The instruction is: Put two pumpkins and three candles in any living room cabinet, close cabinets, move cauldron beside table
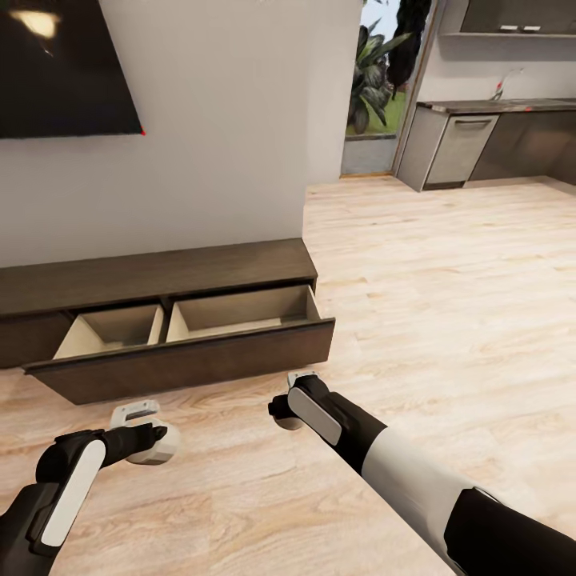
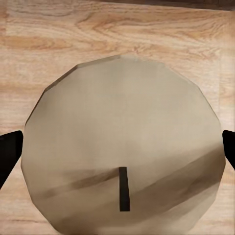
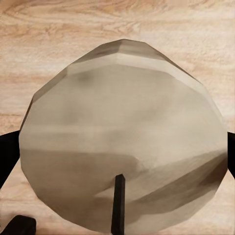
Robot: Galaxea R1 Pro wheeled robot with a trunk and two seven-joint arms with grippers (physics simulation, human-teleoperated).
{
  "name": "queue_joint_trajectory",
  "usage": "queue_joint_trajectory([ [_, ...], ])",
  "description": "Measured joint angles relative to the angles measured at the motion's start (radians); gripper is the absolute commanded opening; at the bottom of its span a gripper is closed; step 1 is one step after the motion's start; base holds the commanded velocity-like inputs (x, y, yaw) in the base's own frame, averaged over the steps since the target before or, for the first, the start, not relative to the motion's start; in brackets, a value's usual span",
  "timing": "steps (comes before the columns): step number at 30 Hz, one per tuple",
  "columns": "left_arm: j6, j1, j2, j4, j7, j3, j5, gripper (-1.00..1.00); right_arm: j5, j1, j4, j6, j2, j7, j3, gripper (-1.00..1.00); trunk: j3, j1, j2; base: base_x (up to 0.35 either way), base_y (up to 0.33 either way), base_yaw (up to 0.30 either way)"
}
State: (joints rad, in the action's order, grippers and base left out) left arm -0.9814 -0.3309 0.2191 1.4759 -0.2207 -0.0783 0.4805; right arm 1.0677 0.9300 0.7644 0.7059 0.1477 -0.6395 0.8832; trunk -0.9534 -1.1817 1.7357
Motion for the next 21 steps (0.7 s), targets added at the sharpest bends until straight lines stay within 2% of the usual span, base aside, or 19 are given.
queue_joint_trajectory([
  [21, 0.0, 0.0, 0.0, -0.001, 0.0, 0.0, 0.001, -1.0, 0.0, 0.0, 0.002, 0.0, 0.001, 0.0, 0.0, -1.0, 0.066, 0.081, -0.147, 0.0, 0.0, 0.0],
])
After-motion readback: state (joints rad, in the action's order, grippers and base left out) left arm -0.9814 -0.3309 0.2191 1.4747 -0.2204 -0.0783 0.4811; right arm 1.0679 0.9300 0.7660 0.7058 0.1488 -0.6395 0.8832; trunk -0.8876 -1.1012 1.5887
